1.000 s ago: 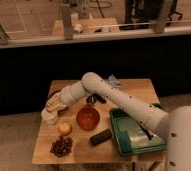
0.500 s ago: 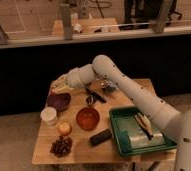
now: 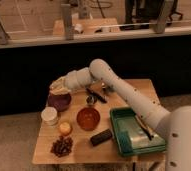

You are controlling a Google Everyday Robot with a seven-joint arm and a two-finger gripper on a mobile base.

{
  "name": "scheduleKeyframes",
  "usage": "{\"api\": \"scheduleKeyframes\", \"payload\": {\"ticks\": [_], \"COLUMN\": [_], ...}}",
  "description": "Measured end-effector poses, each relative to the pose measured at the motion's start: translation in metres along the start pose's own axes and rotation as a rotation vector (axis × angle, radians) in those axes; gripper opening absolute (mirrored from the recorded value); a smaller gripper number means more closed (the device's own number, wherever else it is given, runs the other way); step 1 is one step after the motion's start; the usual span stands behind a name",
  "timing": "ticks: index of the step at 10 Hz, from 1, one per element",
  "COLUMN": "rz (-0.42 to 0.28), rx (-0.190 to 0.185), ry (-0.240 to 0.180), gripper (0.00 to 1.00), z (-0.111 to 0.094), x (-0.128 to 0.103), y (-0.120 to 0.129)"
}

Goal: Place pepper in purple bowl

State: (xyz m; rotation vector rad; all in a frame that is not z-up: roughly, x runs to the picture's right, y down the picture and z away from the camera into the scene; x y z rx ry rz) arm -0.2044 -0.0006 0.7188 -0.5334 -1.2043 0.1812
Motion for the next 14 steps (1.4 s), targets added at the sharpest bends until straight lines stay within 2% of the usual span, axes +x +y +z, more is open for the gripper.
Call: {"api": "scheduleKeyframes", "payload": {"ticks": [2,4,6,7,8,14], "rz": [0.005,0.01,0.005,0.003,0.006,0.031], "rx": [-0.032,-0.056,-0.057,-0.056,-0.054,-0.013], "ry": [-0.008,-0.014,-0.008,-0.004,0.002,0.056], "gripper": [0.28,0.46,0.68,0.75,0.8,0.8], "z": [0.035,0.056,0.059,0.058,0.058,0.044], "x": [0.03,0.04,0.041,0.04,0.04,0.043], "y": [0.0,0.001,-0.001,-0.001,-0.001,-0.004]}}
